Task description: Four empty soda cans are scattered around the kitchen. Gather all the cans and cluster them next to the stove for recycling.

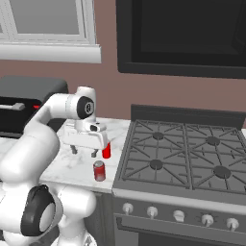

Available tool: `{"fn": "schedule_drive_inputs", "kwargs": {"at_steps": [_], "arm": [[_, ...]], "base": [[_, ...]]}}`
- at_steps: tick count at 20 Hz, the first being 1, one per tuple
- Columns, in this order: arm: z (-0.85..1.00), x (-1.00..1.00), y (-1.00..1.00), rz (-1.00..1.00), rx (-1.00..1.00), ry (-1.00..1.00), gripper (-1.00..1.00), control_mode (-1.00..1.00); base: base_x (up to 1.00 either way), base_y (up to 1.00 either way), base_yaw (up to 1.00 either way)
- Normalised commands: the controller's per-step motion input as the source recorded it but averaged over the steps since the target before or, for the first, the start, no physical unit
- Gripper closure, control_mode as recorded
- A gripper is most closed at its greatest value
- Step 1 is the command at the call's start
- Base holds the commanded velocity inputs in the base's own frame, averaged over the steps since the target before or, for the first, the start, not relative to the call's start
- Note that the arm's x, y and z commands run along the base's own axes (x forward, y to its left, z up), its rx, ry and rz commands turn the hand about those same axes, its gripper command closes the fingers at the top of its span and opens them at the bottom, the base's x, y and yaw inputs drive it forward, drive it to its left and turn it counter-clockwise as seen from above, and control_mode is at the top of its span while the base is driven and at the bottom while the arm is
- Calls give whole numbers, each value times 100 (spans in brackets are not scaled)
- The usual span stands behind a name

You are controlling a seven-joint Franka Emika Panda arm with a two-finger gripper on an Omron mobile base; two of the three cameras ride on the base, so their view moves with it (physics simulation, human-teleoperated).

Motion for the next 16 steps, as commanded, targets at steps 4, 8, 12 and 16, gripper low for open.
{"fn": "schedule_drive_inputs", "kwargs": {"at_steps": [4,8,12,16], "arm": [[27,-37,12,0,0,-14,-100,-100],[28,-26,12,0,0,-19,-100,-100],[30,-22,12,0,0,-22,-100,-100],[29,-16,8,0,0,-20,-100,-100]], "base": [[0,0,0],[0,0,0],[0,0,0],[0,0,0]]}}
